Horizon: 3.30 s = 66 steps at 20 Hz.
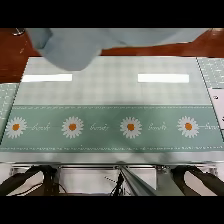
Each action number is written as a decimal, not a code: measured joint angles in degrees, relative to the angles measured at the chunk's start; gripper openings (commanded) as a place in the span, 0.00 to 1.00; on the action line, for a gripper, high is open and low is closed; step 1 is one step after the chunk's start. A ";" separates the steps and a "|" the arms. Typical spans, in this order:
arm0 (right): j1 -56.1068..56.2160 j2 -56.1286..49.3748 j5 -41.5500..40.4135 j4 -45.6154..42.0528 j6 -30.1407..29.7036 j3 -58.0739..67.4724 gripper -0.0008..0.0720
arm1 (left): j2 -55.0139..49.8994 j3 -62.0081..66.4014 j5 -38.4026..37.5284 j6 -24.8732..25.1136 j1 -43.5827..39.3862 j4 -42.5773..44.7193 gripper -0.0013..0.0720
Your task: Fold the shirts.
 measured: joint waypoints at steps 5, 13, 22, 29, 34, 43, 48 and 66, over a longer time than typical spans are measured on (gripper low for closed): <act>0.07 14.12 3.78 -8.66 -0.76 -2.58 0.05 | 15.56 -1.51 -4.04 1.55 3.48 7.28 0.04; 0.09 23.02 13.55 -9.07 -1.03 -19.15 0.05 | 26.18 -12.09 -17.38 0.07 4.26 19.74 0.04; 0.13 12.98 -4.72 0.20 -6.40 -53.72 0.05 | 13.33 -52.72 -0.04 4.00 0.63 17.31 0.05; 0.13 -18.01 -18.49 16.09 -12.83 -47.47 0.05 | -9.60 -50.34 17.81 5.46 -4.98 11.91 0.05; -0.15 -34.60 -19.61 26.23 -12.13 -37.07 0.88 | -18.69 -47.41 19.71 4.37 -5.53 5.88 0.98; -12.72 -30.99 5.14 9.31 -14.49 -41.31 0.87 | -16.61 -59.12 -9.92 0.00 12.92 17.07 0.98; -18.60 -14.40 2.82 11.82 -17.22 -68.32 0.86 | -8.81 -80.08 -8.57 6.23 20.13 14.71 0.98; -31.76 3.19 -6.08 17.07 -13.35 -86.27 0.86 | -7.17 -94.01 3.91 19.61 13.49 2.82 0.04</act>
